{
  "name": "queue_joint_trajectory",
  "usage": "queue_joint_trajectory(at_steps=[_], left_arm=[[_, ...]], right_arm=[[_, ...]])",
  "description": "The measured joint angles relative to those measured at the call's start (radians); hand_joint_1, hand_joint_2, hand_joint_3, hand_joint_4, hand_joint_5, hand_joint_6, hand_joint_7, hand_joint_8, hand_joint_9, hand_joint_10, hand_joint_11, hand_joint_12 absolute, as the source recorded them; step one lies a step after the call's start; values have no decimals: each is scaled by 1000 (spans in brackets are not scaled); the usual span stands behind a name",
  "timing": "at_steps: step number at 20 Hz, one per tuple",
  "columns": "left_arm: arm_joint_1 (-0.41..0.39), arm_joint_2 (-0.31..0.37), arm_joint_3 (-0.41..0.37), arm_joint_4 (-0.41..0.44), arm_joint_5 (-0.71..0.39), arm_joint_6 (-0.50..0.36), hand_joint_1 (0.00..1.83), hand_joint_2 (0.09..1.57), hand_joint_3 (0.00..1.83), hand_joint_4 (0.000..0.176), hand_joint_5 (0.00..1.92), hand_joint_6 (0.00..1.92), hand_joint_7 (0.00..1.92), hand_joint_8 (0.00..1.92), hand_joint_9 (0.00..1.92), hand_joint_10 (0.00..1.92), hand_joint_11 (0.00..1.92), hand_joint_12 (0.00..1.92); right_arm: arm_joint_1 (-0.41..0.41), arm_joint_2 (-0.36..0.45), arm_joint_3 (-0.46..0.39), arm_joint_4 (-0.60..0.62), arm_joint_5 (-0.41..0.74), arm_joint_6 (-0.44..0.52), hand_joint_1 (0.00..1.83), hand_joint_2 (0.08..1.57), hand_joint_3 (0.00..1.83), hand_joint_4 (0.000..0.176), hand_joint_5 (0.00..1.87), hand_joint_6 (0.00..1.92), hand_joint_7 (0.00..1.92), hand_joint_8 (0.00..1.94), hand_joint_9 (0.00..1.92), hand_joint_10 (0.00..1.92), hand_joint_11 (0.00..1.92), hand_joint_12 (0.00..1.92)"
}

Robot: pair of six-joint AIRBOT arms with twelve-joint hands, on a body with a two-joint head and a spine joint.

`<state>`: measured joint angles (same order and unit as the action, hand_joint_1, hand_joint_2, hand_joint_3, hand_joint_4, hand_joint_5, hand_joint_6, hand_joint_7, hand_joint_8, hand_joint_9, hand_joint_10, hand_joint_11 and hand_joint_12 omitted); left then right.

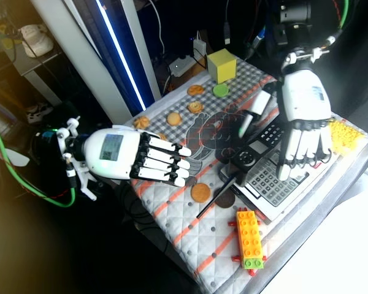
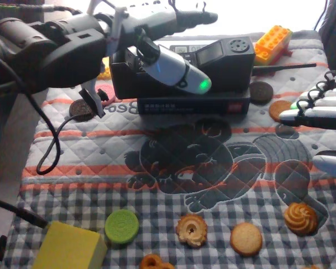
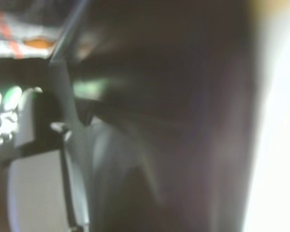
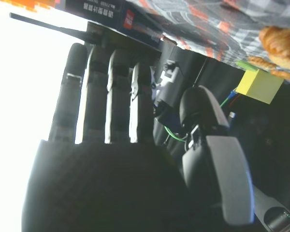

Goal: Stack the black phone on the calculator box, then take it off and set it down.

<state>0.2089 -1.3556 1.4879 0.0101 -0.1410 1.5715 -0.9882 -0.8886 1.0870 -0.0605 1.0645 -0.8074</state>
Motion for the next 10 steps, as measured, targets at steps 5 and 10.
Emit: queue_joint_trajectory(at_steps=[5, 10], left_arm=[[0, 126, -125, -56, -139, 0, 726, 891, 2, 176, 3, 0, 18, 6, 27, 16, 0, 74], [119, 359, -344, -93, -356, 0, 788, 836, 0, 167, 69, 7, 40, 0, 0, 0, 2, 1]], right_arm=[[0, 0, 0, 0, 0, 6, 184, 1372, 0, 45, 457, 0, 500, 0, 426, 0, 187, 491], [5, 5, -3, 2, 14, 17, 346, 1300, 3, 31, 494, 0, 510, 0, 426, 0, 129, 689]])
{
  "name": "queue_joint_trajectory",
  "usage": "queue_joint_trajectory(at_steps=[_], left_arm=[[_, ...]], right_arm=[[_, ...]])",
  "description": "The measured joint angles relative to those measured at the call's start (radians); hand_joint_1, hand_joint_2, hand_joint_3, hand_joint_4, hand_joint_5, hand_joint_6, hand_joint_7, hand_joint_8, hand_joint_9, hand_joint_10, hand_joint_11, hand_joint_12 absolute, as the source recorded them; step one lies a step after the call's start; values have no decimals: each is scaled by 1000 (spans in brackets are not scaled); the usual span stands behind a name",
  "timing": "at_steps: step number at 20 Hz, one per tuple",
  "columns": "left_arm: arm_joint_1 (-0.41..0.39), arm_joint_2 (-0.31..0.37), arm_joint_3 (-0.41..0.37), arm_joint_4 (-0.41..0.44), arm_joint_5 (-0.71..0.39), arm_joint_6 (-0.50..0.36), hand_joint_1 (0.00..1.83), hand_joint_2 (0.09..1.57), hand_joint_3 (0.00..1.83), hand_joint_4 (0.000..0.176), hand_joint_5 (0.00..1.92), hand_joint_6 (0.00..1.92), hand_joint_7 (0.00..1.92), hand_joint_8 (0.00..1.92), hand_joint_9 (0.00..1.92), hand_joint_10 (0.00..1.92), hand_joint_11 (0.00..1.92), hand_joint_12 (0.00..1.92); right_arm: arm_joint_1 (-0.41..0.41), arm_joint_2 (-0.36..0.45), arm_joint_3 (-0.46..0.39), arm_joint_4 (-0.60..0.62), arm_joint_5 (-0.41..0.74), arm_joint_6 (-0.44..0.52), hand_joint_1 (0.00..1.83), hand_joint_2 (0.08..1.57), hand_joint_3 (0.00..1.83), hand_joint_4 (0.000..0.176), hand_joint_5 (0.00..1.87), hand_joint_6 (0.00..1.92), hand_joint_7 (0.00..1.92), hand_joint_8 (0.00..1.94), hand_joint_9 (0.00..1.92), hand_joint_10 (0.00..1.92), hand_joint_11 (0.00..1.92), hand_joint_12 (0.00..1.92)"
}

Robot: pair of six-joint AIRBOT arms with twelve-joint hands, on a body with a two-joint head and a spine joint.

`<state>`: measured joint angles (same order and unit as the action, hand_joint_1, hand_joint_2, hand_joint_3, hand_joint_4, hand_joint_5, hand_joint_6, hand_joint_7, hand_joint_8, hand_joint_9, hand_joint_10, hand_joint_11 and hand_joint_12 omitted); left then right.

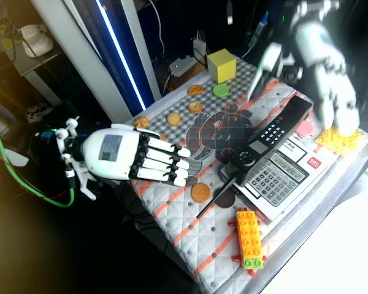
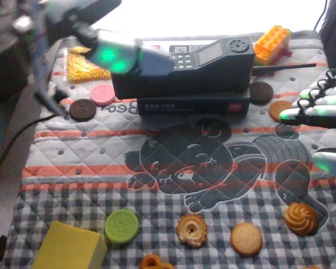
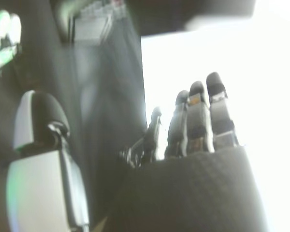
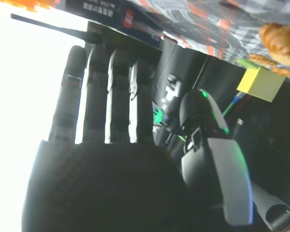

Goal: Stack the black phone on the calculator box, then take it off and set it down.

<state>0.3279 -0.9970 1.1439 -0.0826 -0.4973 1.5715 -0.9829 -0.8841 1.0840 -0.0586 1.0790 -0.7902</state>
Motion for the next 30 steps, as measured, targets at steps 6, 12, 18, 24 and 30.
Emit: queue_joint_trajectory(at_steps=[6, 12, 18, 24, 30], left_arm=[[310, 189, -200, -70, -285, -109, 791, 790, 0, 133, 10, 0, 0, 0, 0, 0, 0, 0], [544, 243, -299, -185, -549, -184, 685, 855, 15, 152, 0, 0, 1, 0, 0, 0, 0, 0], [625, 241, -310, -219, -573, -253, 705, 880, 16, 173, 0, 0, 0, 0, 0, 0, 0, 0], [625, 226, -285, -212, -562, -291, 718, 858, 2, 150, 0, 0, 0, 0, 0, 0, 0, 0], [623, 224, -268, -195, -531, -293, 748, 867, 4, 115, 0, 0, 0, 0, 0, 0, 27, 12]], right_arm=[[21, 23, -11, 14, 87, 1, 394, 1288, 0, 7, 461, 0, 473, 1, 432, 1, 260, 332], [158, -4, 9, 17, 138, -27, 691, 1186, 0, 87, 514, 0, 536, 0, 551, 0, 441, 377], [360, -126, 122, -11, -13, -40, 577, 1146, 1, 138, 441, 0, 453, 2, 413, 0, 133, 618], [533, -245, 225, -67, -191, -39, 724, 968, 0, 152, 378, 0, 403, 2, 441, 14, 26, 1164], [559, -333, 310, -95, -384, -40, 723, 907, 0, 176, 363, 1, 384, 4, 355, 6, 0, 929]])
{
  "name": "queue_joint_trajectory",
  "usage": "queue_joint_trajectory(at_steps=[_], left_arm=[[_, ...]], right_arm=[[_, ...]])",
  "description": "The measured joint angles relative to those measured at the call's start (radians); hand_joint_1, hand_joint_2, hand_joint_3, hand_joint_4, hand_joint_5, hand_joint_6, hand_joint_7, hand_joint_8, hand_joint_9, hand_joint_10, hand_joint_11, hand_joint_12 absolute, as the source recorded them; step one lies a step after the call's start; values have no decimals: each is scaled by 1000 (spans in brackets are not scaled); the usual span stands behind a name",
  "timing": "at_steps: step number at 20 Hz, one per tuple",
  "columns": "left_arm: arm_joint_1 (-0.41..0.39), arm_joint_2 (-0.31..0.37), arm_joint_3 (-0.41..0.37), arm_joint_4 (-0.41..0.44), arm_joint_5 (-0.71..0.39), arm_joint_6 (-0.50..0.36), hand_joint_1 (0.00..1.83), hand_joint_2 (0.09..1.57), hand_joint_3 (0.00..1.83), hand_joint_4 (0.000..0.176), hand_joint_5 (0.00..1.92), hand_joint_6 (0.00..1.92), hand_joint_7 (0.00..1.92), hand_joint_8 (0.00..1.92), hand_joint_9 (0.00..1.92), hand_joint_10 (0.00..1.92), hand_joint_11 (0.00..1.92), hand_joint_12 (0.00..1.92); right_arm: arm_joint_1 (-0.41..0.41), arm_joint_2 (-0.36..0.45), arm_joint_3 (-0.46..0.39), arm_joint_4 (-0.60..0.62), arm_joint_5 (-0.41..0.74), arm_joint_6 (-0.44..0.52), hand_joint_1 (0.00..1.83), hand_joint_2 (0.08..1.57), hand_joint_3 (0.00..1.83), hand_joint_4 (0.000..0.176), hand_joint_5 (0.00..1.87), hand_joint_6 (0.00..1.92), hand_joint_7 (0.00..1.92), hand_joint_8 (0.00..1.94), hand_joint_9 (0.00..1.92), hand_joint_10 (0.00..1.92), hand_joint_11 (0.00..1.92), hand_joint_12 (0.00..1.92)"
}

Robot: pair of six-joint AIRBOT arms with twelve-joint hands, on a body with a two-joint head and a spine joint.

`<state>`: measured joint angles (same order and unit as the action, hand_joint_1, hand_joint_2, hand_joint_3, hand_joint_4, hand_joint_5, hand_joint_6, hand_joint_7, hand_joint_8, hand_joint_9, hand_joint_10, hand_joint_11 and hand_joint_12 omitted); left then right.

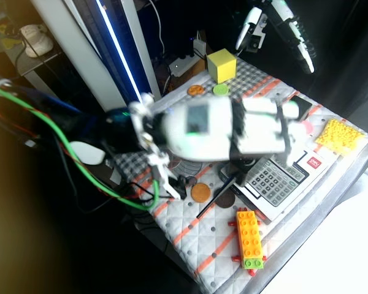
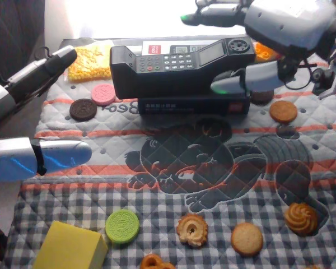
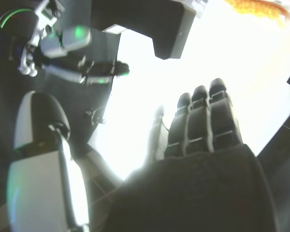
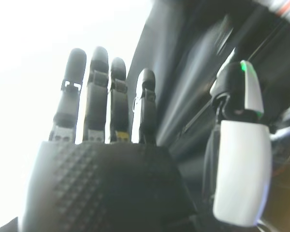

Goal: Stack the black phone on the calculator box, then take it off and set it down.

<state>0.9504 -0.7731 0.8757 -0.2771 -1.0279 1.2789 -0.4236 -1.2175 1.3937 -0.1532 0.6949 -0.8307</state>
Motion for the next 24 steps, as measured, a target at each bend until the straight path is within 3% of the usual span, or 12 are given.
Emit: queue_joint_trajectory(at_steps=[3, 5, 6, 7, 9, 10, 11, 15, 16, 18, 21, 24], left_arm=[[-10, -4, 1, 8, 12, 0, 754, 886, 10, 120, 0, 0, 0, 0, 0, 0, 9, 7], [-10, -4, 1, 8, 14, 0, 798, 891, 10, 123, 0, 0, 0, 0, 0, 0, 0, 3], [-10, -5, 1, 8, 16, 0, 783, 886, 6, 130, 0, 0, 14, 5, 20, 8, 28, 16], [-10, -7, 1, 7, 16, 0, 795, 885, 5, 140, 0, 0, 9, 3, 27, 9, 15, 11], [-10, -14, 1, 8, 30, 0, 781, 893, 8, 163, 0, 0, 0, 0, 10, 1, 0, 0], [-11, -15, 1, 11, 34, 0, 792, 897, 9, 165, 0, 0, 0, 0, 6, 0, 0, 0], [-12, -16, 1, 13, 33, -1, 793, 898, 9, 174, 0, 0, 0, 0, 4, 0, 0, 0], [-14, -16, 1, 10, 33, 0, 803, 903, 10, 140, 0, 0, 10, 3, 29, 8, 15, 8], [-14, -17, 1, 10, 33, -1, 814, 910, 12, 134, 0, 0, 1, 0, 16, 2, 2, 1], [-14, -17, 1, 10, 35, 0, 811, 901, 5, 131, 0, 0, 8, 3, 27, 6, 5, 3], [-11, -16, 1, 6, 30, -6, 783, 931, 16, 148, 0, 0, 0, 0, 13, 0, 6, 4], [2, -11, 0, -1, 14, -17, 751, 925, 9, 107, 27, 9, 30, 9, 32, 7, 56, 30]], right_arm=[[8, -6, 9, 0, -20, 1, 763, 916, 0, 165, 381, 1, 446, 5, 582, 53, 170, 1118], [8, -9, 24, 10, -28, 0, 826, 940, 1, 93, 509, 5, 883, 35, 939, 133, 419, 1333], [8, -13, 31, 19, -37, 0, 933, 1000, 5, 25, 586, 6, 1172, 55, 1204, 199, 620, 1372], [8, -13, 31, 22, -42, 0, 1288, 985, 19, 0, 659, 1, 1266, 391, 1344, 223, 790, 1336], [8, -21, 33, 20, -38, 1, 1372, 1018, 4, 0, 782, 9, 1194, 652, 1475, 328, 1087, 1349], [9, -21, 32, 19, -34, 2, 1283, 1076, 29, 0, 927, 770, 1059, 878, 1437, 414, 1124, 1384], [9, -21, 31, 19, -34, 2, 1268, 1111, 8, 0, 876, 921, 1079, 982, 1279, 650, 1006, 1466], [9, -20, 26, 27, -34, 2, 1380, 1084, 0, 0, 958, 868, 1140, 686, 973, 1212, 694, 1235], [9, -5, 5, 28, -34, 0, 1281, 1095, 0, 0, 981, 818, 1092, 947, 947, 1149, 641, 1551], [9, 40, -42, 1, -19, 2, 1238, 1098, 0, 0, 966, 924, 1088, 911, 976, 987, 703, 1489], [-21, 126, -105, 8, 87, -1, 1274, 1078, 0, 0, 1050, 662, 1109, 994, 1057, 1006, 806, 1510], [-64, 206, -163, 12, 198, 11, 1286, 1068, 1, 0, 1013, 735, 1181, 875, 1235, 1075, 1065, 1507]])
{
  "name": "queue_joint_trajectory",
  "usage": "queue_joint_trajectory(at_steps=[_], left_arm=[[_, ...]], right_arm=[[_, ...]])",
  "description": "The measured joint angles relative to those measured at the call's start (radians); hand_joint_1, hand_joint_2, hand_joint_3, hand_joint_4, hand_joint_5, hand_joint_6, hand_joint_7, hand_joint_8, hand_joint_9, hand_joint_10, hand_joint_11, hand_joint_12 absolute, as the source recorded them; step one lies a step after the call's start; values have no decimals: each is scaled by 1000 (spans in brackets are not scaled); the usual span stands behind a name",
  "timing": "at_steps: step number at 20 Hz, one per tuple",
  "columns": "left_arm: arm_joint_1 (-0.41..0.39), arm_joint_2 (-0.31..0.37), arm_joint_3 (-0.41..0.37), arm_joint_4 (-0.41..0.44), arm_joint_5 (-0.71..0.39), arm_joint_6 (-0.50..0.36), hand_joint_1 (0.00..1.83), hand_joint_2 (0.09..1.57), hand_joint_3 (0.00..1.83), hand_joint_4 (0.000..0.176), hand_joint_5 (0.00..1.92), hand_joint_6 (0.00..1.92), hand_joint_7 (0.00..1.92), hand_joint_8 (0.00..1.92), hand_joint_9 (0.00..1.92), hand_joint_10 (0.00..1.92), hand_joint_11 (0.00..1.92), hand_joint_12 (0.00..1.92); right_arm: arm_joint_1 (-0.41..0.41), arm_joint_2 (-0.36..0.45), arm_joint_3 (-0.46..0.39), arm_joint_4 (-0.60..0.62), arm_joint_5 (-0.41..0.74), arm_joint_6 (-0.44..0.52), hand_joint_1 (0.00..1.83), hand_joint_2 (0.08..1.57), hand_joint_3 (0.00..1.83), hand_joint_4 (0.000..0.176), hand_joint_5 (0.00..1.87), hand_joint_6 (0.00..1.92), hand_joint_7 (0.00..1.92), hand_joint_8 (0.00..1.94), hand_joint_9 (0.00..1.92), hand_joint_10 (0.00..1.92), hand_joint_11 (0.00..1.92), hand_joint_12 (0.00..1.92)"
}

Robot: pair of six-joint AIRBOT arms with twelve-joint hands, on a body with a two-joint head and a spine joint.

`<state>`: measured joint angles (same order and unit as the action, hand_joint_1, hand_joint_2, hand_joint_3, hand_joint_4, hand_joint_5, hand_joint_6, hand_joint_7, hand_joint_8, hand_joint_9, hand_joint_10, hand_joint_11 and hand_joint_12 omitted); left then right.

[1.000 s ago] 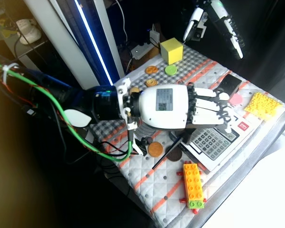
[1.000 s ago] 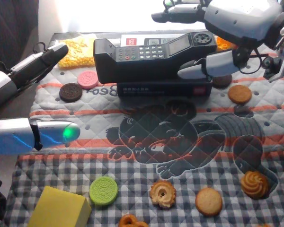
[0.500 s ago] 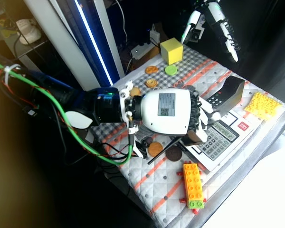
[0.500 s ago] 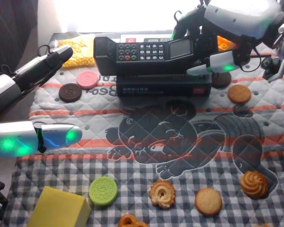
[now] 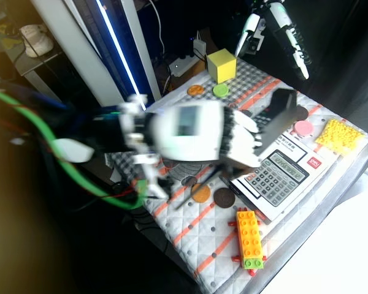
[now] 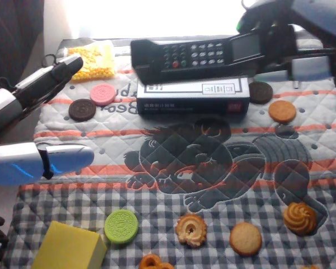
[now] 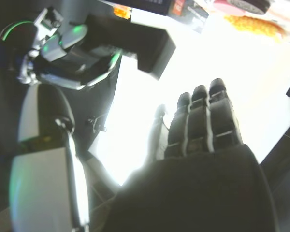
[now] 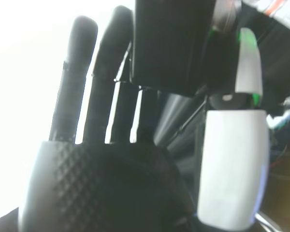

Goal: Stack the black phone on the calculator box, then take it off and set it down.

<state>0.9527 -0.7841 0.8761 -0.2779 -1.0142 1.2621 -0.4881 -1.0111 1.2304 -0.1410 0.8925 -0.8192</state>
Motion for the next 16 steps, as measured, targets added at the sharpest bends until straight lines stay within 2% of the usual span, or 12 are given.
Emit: queue_joint_trajectory(at_steps=[2, 3, 5, 6, 7, 8, 9, 11, 12, 13, 14, 16], left_arm=[[8, 6, -6, -11, -19, -2, 717, 918, 4, 104, 28, 7, 36, 8, 24, 4, 33, 22], [13, 11, -7, -16, -21, -2, 726, 913, 1, 114, 26, 5, 36, 7, 24, 4, 36, 25], [15, 15, -7, -29, -26, -2, 748, 918, 2, 118, 44, 10, 36, 5, 26, 3, 51, 36], [21, 16, -14, -36, -36, -3, 755, 920, 3, 115, 44, 8, 34, 3, 23, 2, 37, 31], [29, 20, -19, -29, -42, -3, 726, 916, 1, 111, 46, 8, 42, 6, 40, 8, 50, 39], [38, 22, -21, -20, -39, -3, 710, 921, 3, 101, 49, 7, 55, 9, 53, 12, 56, 46], [38, 22, -21, -23, -35, -3, 720, 927, 5, 101, 37, 2, 51, 6, 51, 9, 42, 43], [38, 22, -21, -37, -44, -3, 760, 920, 1, 124, 38, 2, 40, 0, 44, 5, 34, 45], [38, 22, -21, -41, -45, -3, 772, 916, 0, 137, 37, 1, 38, 0, 39, 2, 13, 39], [38, 22, -21, -40, -46, -3, 761, 922, 2, 126, 33, 0, 37, 0, 38, 1, 17, 44], [38, 22, -21, -37, -46, -3, 750, 925, 3, 116, 41, 3, 40, 1, 46, 4, 33, 56], [38, 22, -21, -38, -46, -3, 718, 931, 0, 112, 51, 3, 40, 0, 52, 1, 10, 185]], right_arm=[[-44, 39, -28, 1, 90, 48, 1280, 1060, 0, 0, 1039, 740, 1190, 827, 1198, 837, 971, 1308], [-85, 61, -50, 2, 156, 74, 1366, 1078, 6, 0, 960, 801, 1095, 851, 1052, 1082, 910, 1179], [-138, 75, -73, -5, 216, 111, 1387, 1070, 1, 0, 984, 897, 1112, 788, 1014, 1011, 879, 981], [-171, 75, -82, -8, 232, 131, 1386, 1065, 0, 0, 1052, 814, 1125, 763, 978, 1038, 798, 985], [-197, 74, -85, -8, 242, 155, 1300, 1067, 0, 0, 1176, 469, 1066, 1035, 935, 889, 611, 1228], [-225, 74, -93, -4, 249, 164, 1286, 1053, 2, 0, 1196, 414, 1107, 993, 986, 803, 609, 1329], [-247, 74, -101, 11, 262, 164, 1277, 1044, 5, 0, 1126, 590, 1183, 822, 1096, 710, 751, 1239], [-309, 74, -115, 42, 293, 165, 1291, 1049, 0, 0, 1131, 535, 1170, 904, 1143, 769, 830, 1338], [-340, 72, -116, 63, 298, 169, 1300, 1027, 0, 0, 1133, 538, 1278, 696, 1274, 659, 923, 1249], [-374, 71, -116, 95, 299, 174, 1301, 1028, 1, 0, 1085, 656, 1310, 602, 1297, 526, 970, 1110], [-401, 71, -116, 120, 298, 175, 1378, 1046, 10, 0, 1009, 743, 1225, 648, 1094, 934, 897, 1115], [-440, 71, -111, 150, 288, 180, 1388, 1076, 3, 0, 974, 847, 1130, 793, 973, 1109, 794, 1168]])
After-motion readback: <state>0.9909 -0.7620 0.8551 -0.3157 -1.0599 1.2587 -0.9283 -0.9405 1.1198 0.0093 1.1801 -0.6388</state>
